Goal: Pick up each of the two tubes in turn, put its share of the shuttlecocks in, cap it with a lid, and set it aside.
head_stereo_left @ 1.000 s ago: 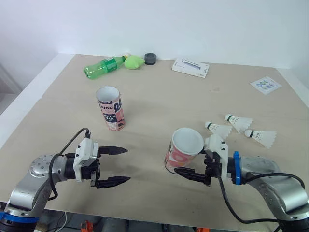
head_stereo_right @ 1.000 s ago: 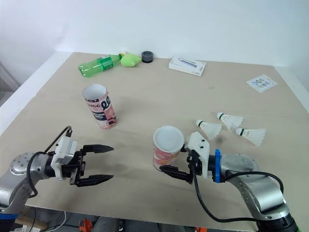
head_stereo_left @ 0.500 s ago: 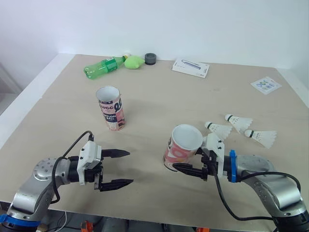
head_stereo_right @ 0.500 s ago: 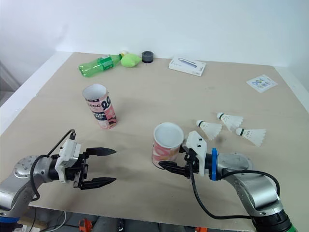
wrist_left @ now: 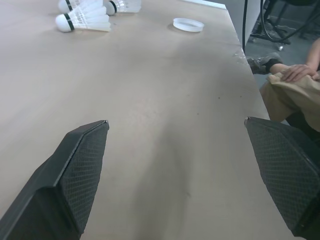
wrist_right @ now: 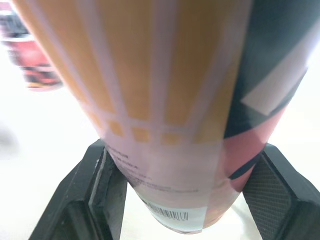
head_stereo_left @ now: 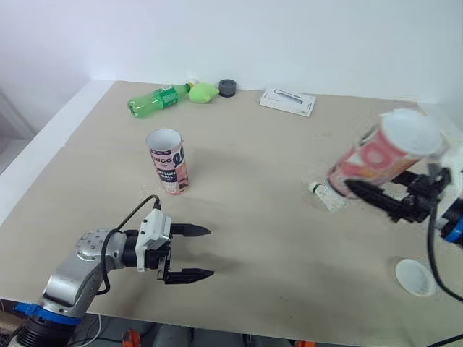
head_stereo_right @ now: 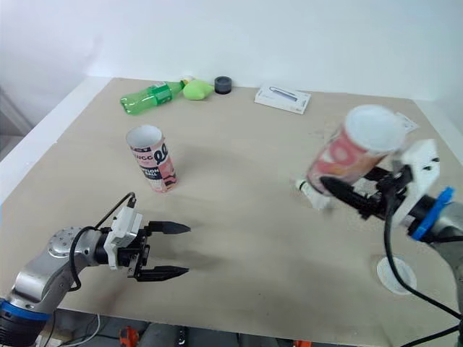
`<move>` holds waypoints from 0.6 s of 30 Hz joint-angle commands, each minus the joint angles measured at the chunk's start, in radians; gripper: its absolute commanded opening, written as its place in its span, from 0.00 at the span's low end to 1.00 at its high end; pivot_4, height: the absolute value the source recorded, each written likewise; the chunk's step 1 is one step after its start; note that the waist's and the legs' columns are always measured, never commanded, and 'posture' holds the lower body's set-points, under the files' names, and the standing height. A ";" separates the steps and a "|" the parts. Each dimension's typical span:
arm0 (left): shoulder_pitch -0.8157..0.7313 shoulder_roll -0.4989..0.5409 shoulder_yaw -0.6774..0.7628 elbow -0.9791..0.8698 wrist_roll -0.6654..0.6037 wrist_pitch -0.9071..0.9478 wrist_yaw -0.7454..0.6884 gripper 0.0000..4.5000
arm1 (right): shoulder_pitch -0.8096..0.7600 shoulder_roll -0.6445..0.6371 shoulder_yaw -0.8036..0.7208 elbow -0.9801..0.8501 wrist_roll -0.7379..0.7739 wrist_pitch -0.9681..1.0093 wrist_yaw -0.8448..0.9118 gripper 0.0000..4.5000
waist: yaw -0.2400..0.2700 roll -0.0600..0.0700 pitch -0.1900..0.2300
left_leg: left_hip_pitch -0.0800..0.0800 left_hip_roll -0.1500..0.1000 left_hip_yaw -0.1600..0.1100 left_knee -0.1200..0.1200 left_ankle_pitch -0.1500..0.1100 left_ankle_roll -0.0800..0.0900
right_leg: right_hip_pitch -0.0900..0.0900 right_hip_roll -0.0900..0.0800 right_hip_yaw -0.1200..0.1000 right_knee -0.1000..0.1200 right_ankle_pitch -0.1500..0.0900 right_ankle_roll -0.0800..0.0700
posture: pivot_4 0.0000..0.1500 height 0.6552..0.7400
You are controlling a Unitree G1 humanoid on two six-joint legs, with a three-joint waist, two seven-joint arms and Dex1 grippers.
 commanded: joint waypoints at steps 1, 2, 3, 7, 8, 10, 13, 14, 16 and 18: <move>-0.116 -0.041 -0.018 0.064 0.004 0.000 -0.003 1.00 | -0.021 -0.036 -0.150 0.082 -0.081 0.037 -0.154 0.69 | 0.005 0.000 0.000 | -0.001 -0.001 0.000 0.000 0.000 0.000 | 0.000 0.000 0.000 0.000 0.001 0.000 | 1.00 0.87; -0.151 -0.064 -0.020 0.091 0.008 0.010 0.019 1.00 | -0.024 -0.031 -0.166 0.098 -0.112 0.045 -0.205 0.69 | 0.005 0.000 0.000 | -0.001 -0.001 0.000 0.000 0.000 0.000 | 0.000 0.000 0.001 0.000 0.001 0.000 | 1.00 0.87; -0.178 -0.087 -0.022 0.113 0.005 0.017 0.032 1.00 | -0.026 -0.023 -0.180 0.107 -0.130 0.058 -0.245 0.69 | 0.005 0.000 0.000 | -0.001 -0.001 0.000 0.000 0.000 0.000 | 0.000 0.000 0.001 0.000 0.001 0.000 | 1.00 0.87; -0.266 -0.176 -0.071 0.186 0.067 0.011 0.104 1.00 | -0.062 -0.002 -0.214 0.189 -0.195 0.086 -0.384 0.69 | -0.003 0.002 -0.001 | -0.001 -0.002 0.000 0.000 0.000 0.000 | 0.000 0.000 0.002 0.000 0.001 0.000 | 1.00 0.87; -0.282 -0.196 -0.089 0.201 0.083 0.010 0.114 1.00 | -0.083 -0.005 -0.216 0.229 -0.217 0.086 -0.423 0.69 | -0.003 0.002 -0.001 | 0.000 -0.002 0.001 0.000 0.000 0.000 | 0.000 0.000 0.002 0.000 0.001 0.000 | 1.00 0.87; -0.317 -0.237 -0.137 0.242 0.137 -0.002 0.138 1.00 | -0.143 -0.006 -0.223 0.338 -0.248 0.060 -0.490 0.69 | -0.006 0.003 -0.001 | 0.000 -0.002 0.001 0.000 0.000 0.000 | 0.000 0.000 0.003 0.000 0.002 0.000 | 1.00 0.87; -0.366 -0.284 -0.165 0.303 0.189 0.013 0.190 1.00 | -0.199 0.015 -0.223 0.433 -0.269 0.016 -0.538 0.69 | -0.007 0.003 -0.001 | 0.000 -0.003 0.001 0.001 0.001 0.001 | 0.001 -0.001 0.004 0.000 0.003 0.001 | 1.00 0.87; -0.381 -0.292 -0.168 0.322 0.200 0.013 0.190 1.00 | -0.206 0.024 -0.210 0.451 -0.281 -0.003 -0.549 0.69 | -0.007 0.003 -0.001 | 0.000 -0.003 0.001 0.001 0.001 0.001 | 0.001 -0.001 0.004 0.000 0.003 0.002 | 1.00 0.87; -0.414 -0.304 -0.177 0.356 0.223 0.012 0.198 1.00 | -0.219 0.065 -0.196 0.475 -0.281 -0.029 -0.564 0.69 | -0.011 0.004 -0.002 | 0.000 -0.003 0.002 0.000 0.001 0.001 | 0.001 0.000 0.004 0.000 0.003 0.002 | 1.00 0.87; -0.444 -0.319 -0.170 0.380 0.239 0.021 0.227 1.00 | -0.220 0.106 -0.189 0.475 -0.274 -0.050 -0.569 0.69 | -0.011 0.004 -0.002 | 0.001 -0.003 0.001 0.000 0.001 0.001 | 0.000 0.000 0.004 0.000 0.003 0.002 | 1.00 0.87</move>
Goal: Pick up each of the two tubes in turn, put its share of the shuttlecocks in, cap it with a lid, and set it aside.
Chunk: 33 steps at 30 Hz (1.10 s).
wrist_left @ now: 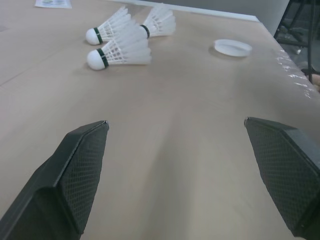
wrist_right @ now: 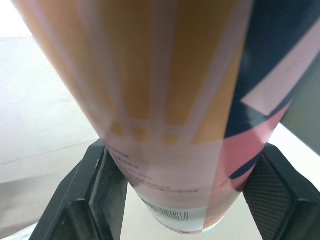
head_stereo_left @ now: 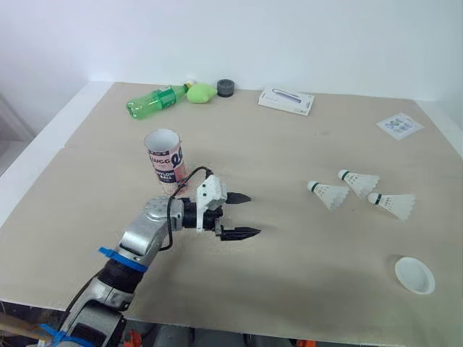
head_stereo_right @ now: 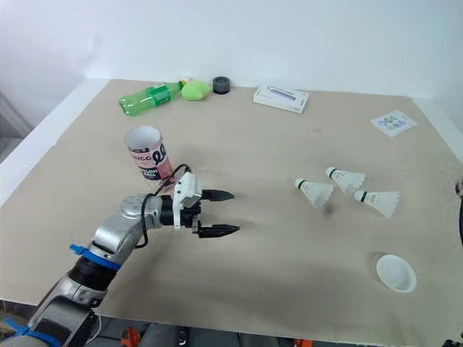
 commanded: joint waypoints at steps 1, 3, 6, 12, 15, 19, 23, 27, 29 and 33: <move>-0.049 -0.020 0.020 0.008 0.007 0.025 0.028 1.00 | -0.015 0.035 -0.006 -0.014 0.004 -0.047 -0.021 0.69 | 0.000 0.000 0.000 | 0.000 0.000 0.000 0.000 0.000 0.000 | 0.000 0.000 0.000 0.000 0.000 0.000 | 1.00 0.87; -0.067 -0.032 0.023 0.012 0.013 0.028 0.043 1.00 | -0.010 0.070 -0.008 -0.007 0.007 -0.055 -0.032 0.69 | 0.001 0.002 0.000 | -0.001 0.000 0.000 0.000 0.000 0.000 | 0.000 -0.001 0.000 0.000 0.000 0.000 | 1.00 0.87; -0.092 -0.051 0.032 0.016 0.011 0.027 0.061 1.00 | -0.014 0.120 -0.005 0.006 0.011 -0.080 -0.047 0.69 | 0.001 0.004 0.000 | -0.001 -0.002 0.001 0.000 0.000 0.000 | 0.000 -0.002 0.000 0.000 0.000 0.000 | 1.00 0.87; -0.099 -0.096 0.057 0.015 -0.007 -0.010 0.075 1.00 | -0.025 0.134 0.016 0.062 0.006 -0.121 -0.045 0.69 | 0.001 0.004 -0.001 | -0.001 -0.002 0.000 0.000 0.000 0.000 | 0.000 -0.002 0.000 0.000 0.000 0.000 | 1.00 0.87; -0.096 -0.117 0.062 0.032 0.006 -0.081 0.068 1.00 | -0.034 0.135 0.021 0.087 0.012 -0.139 -0.043 0.69 | 0.001 0.004 -0.001 | -0.001 -0.002 0.000 0.000 0.000 0.000 | 0.000 -0.002 0.000 0.000 0.000 0.000 | 1.00 0.87; -0.092 -0.134 0.055 0.079 0.025 -0.184 0.048 1.00 | -0.047 0.138 0.049 0.109 0.006 -0.152 -0.039 0.69 | 0.001 0.004 -0.001 | 0.000 -0.002 0.000 0.000 0.000 0.000 | 0.000 -0.002 0.000 0.000 0.000 0.000 | 1.00 0.87; -0.099 -0.145 0.045 0.127 0.050 -0.261 0.033 1.00 | -0.072 0.134 0.063 0.135 0.007 -0.162 -0.042 0.69 | 0.001 0.004 -0.001 | 0.000 -0.002 0.000 0.000 0.000 0.000 | 0.000 -0.002 0.000 0.000 0.000 0.000 | 1.00 0.87; -0.105 -0.152 0.041 0.146 0.050 -0.284 0.007 1.00 | -0.090 0.123 0.069 0.172 0.003 -0.175 -0.047 0.69 | 0.001 0.004 -0.001 | -0.001 -0.002 0.000 0.000 0.000 0.000 | 0.000 -0.002 0.000 0.000 0.001 0.000 | 1.00 0.87; -0.109 -0.151 0.040 0.154 0.060 -0.306 -0.004 1.00 | -0.097 0.117 0.071 0.190 0.002 -0.177 -0.048 0.69 | 0.001 0.004 -0.001 | -0.001 -0.002 0.000 0.000 0.000 0.000 | 0.000 -0.002 0.000 0.000 0.001 0.000 | 1.00 0.87; -0.120 -0.157 0.046 0.168 0.068 -0.345 -0.015 1.00 | -0.108 0.113 0.057 0.231 0.021 -0.173 -0.043 0.69 | 0.001 0.004 -0.001 | -0.001 -0.002 0.000 0.000 0.000 0.000 | 0.000 -0.002 0.000 0.000 0.001 0.000 | 1.00 0.87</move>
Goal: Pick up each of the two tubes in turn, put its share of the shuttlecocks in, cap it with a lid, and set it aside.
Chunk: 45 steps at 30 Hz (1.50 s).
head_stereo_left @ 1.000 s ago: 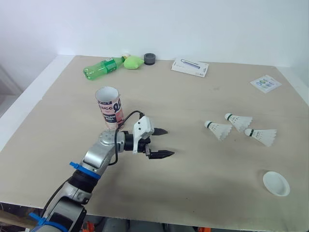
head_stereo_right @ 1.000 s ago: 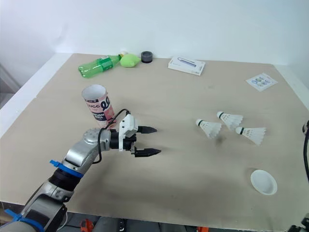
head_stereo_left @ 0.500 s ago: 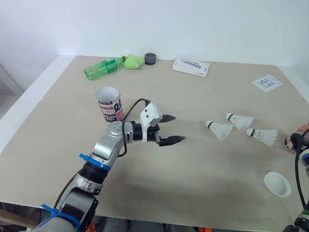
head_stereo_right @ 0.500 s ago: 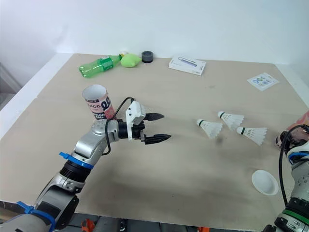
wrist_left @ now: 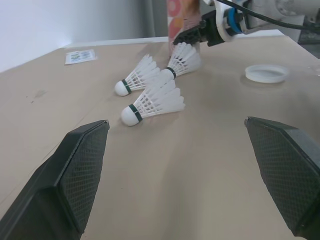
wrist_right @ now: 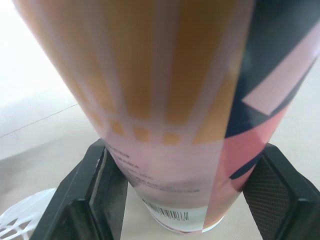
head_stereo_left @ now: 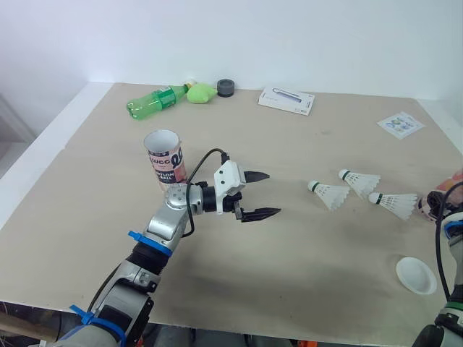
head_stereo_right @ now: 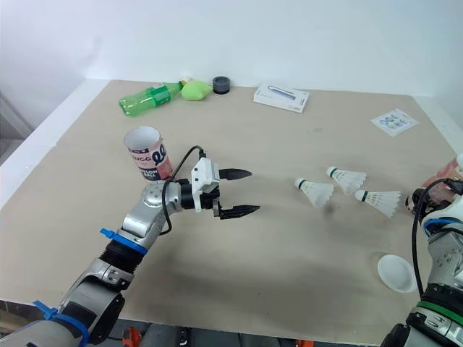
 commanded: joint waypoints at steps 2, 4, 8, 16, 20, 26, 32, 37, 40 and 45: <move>-0.030 -0.013 0.010 -0.001 0.002 -0.050 -0.012 1.00 | -0.015 -0.037 -0.031 0.056 0.018 -0.010 0.001 0.69 | 0.000 0.000 0.000 | 0.000 0.000 0.000 0.000 0.000 0.000 | 0.000 0.000 0.000 0.000 0.000 0.000 | 1.00 0.87; -0.030 -0.015 0.011 -0.003 -0.001 -0.047 -0.014 1.00 | -0.012 -0.060 -0.036 0.085 0.011 -0.015 -0.002 0.69 | 0.000 0.000 0.000 | 0.000 0.000 0.000 0.001 0.000 0.000 | 0.001 0.000 0.000 0.000 0.000 0.000 | 1.00 0.87; -0.029 -0.017 0.013 -0.004 0.000 -0.039 -0.016 1.00 | -0.016 -0.112 -0.024 0.139 0.008 -0.008 0.007 0.69 | 0.005 0.000 0.000 | 0.000 -0.001 -0.001 0.001 0.000 0.000 | 0.001 0.000 0.000 0.000 0.000 0.001 | 1.00 0.87; -0.019 -0.018 0.014 -0.016 -0.006 -0.018 -0.017 1.00 | -0.034 -0.199 0.041 0.128 0.006 0.090 0.051 0.69 | 0.001 0.000 0.000 | 0.000 -0.001 -0.001 0.000 0.000 0.000 | 0.001 -0.001 0.000 0.000 0.000 0.001 | 1.00 0.87; -0.013 -0.017 0.014 -0.024 -0.006 -0.013 -0.016 1.00 | -0.028 -0.195 0.025 0.113 0.023 0.117 0.058 0.69 | 0.001 0.000 0.000 | 0.000 -0.001 -0.001 0.000 0.000 0.000 | 0.001 0.000 0.000 0.000 0.000 0.001 | 1.00 0.87; -0.016 -0.017 0.021 -0.022 -0.007 -0.014 -0.007 1.00 | 0.044 -0.137 -0.023 0.061 0.049 0.102 0.051 0.69 | 0.001 -0.001 0.000 | 0.000 -0.001 -0.001 0.000 0.000 0.000 | 0.001 0.000 0.000 0.000 0.000 0.001 | 1.00 0.87; -0.019 -0.015 0.023 -0.019 -0.009 -0.011 -0.008 1.00 | 0.118 -0.071 -0.035 -0.017 0.064 0.086 0.054 0.69 | 0.001 -0.001 0.000 | 0.000 -0.001 -0.001 0.000 0.000 0.000 | 0.001 0.000 -0.001 0.000 -0.001 0.002 | 1.00 0.87; -0.030 -0.016 0.022 -0.009 -0.011 -0.011 -0.017 1.00 | 0.122 -0.067 -0.040 -0.017 0.067 0.081 0.057 0.69 | 0.001 -0.001 0.000 | 0.000 0.000 -0.001 0.001 0.000 0.000 | 0.001 0.000 -0.001 0.000 -0.001 0.002 | 1.00 0.87; -0.034 -0.017 0.024 -0.006 -0.010 -0.012 -0.018 1.00 | 0.122 -0.069 -0.045 -0.018 0.068 0.078 0.058 0.69 | 0.001 -0.001 0.000 | 0.000 0.000 -0.001 0.001 0.000 0.000 | 0.001 0.000 -0.001 0.000 -0.001 0.002 | 1.00 0.87; -0.035 -0.018 0.024 -0.004 -0.010 -0.016 -0.021 1.00 | 0.125 -0.063 -0.045 -0.006 0.070 0.066 0.065 0.69 | 0.001 -0.001 0.000 | 0.000 0.000 -0.001 0.001 0.000 0.000 | 0.001 0.000 -0.001 0.000 -0.001 0.002 | 1.00 0.87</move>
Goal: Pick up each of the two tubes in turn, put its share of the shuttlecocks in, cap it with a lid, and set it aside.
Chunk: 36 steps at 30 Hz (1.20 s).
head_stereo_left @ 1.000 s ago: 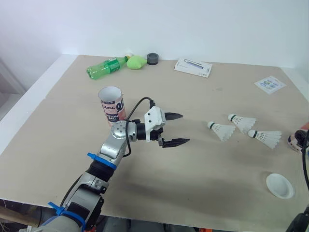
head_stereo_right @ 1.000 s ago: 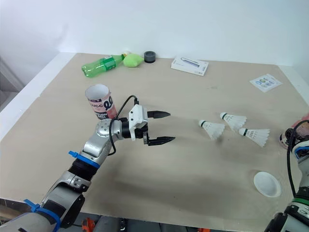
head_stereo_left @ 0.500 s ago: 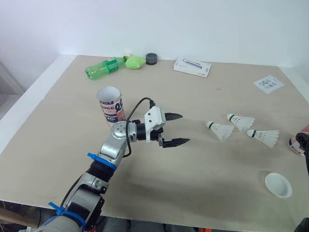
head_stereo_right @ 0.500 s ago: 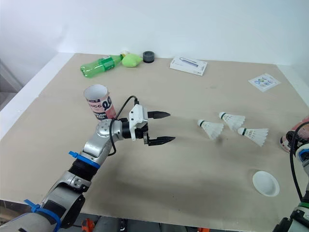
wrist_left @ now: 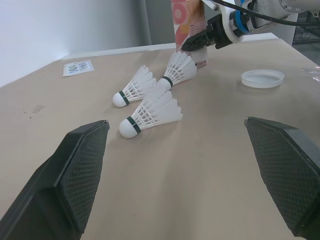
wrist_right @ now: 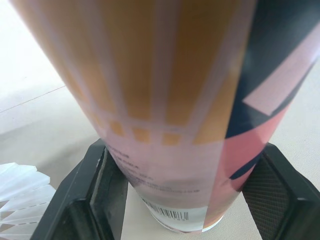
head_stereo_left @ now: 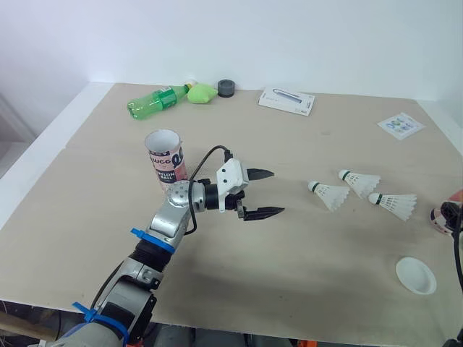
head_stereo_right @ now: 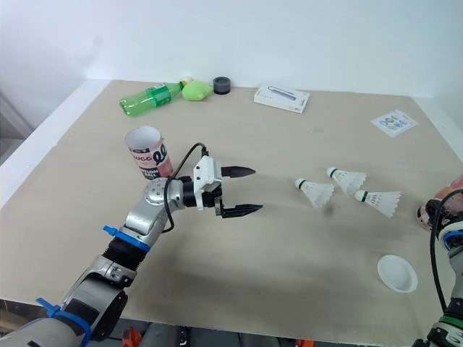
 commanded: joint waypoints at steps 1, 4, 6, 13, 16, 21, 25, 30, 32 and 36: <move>-0.021 -0.001 0.019 -0.011 -0.010 -0.007 -0.004 1.00 | 0.013 0.012 -0.008 0.016 0.009 0.003 0.005 0.69 | 0.000 0.000 0.000 | 0.000 0.000 0.000 0.000 0.000 0.000 | 0.000 0.000 0.000 0.000 0.000 0.000 | 1.00 0.87; -0.020 -0.001 0.019 -0.011 -0.010 -0.008 -0.004 1.00 | 0.014 0.010 0.000 0.019 0.009 -0.008 0.022 0.88 | 0.000 0.000 0.000 | 0.000 0.000 0.000 0.000 0.000 0.000 | 0.000 0.000 0.000 0.000 0.000 0.000 | 1.00 0.87; -0.021 -0.001 0.019 -0.011 -0.009 -0.008 -0.003 1.00 | 0.015 0.009 0.004 0.020 0.009 -0.017 0.032 0.96 | 0.000 0.000 0.000 | 0.000 0.000 0.000 0.000 0.000 0.000 | 0.000 0.000 0.000 0.000 0.000 0.000 | 1.00 0.87; -0.017 0.000 0.019 -0.011 -0.011 -0.008 -0.007 1.00 | 0.016 -0.004 -0.001 0.015 0.020 -0.010 0.048 0.96 | 0.000 0.001 0.000 | 0.000 0.000 0.001 -0.001 0.000 0.000 | -0.001 0.000 0.001 0.000 0.000 0.000 | 1.00 0.87; -0.018 0.000 0.021 -0.012 -0.014 -0.005 -0.009 1.00 | 0.026 -0.009 -0.010 -0.016 0.035 0.004 0.062 0.96 | 0.000 0.002 0.000 | 0.000 0.000 0.001 -0.001 0.000 0.000 | -0.001 0.000 0.001 0.000 0.000 0.000 | 1.00 0.87; -0.032 -0.001 0.026 0.005 -0.016 -0.010 -0.013 1.00 | 0.057 -0.012 -0.017 -0.074 0.064 0.036 0.094 0.96 | 0.000 0.002 0.000 | 0.000 0.000 0.001 -0.001 0.000 0.000 | -0.001 0.000 0.001 0.000 0.000 0.000 | 1.00 0.87; -0.047 0.000 0.034 0.022 -0.015 -0.013 -0.018 1.00 | 0.112 -0.002 -0.043 -0.132 0.084 0.069 0.100 0.96 | 0.000 0.001 0.000 | -0.001 0.000 0.001 -0.001 0.000 0.000 | -0.001 0.000 0.000 0.000 0.000 0.001 | 1.00 0.87; -0.055 0.000 0.040 0.028 -0.013 -0.011 -0.027 1.00 | 0.176 0.000 -0.074 -0.197 0.102 0.096 0.101 0.96 | 0.000 0.001 0.000 | -0.001 0.000 0.000 -0.001 0.000 0.000 | -0.001 0.000 0.000 0.000 -0.001 0.001 | 1.00 0.87; -0.059 0.002 0.044 0.027 -0.015 -0.008 -0.032 1.00 | 0.207 0.002 -0.096 -0.238 0.116 0.118 0.100 0.96 | 0.000 0.001 0.000 | -0.001 0.000 0.001 -0.001 0.000 0.000 | -0.001 0.000 0.001 0.000 -0.001 0.001 | 1.00 0.87; -0.058 0.022 0.061 0.001 -0.035 0.015 -0.046 1.00 | 0.312 0.011 -0.146 -0.378 0.182 0.170 0.154 0.96 | 0.000 0.002 0.000 | 0.000 0.000 0.000 -0.001 0.000 0.000 | -0.001 0.000 0.000 0.000 -0.003 0.004 | 1.00 0.87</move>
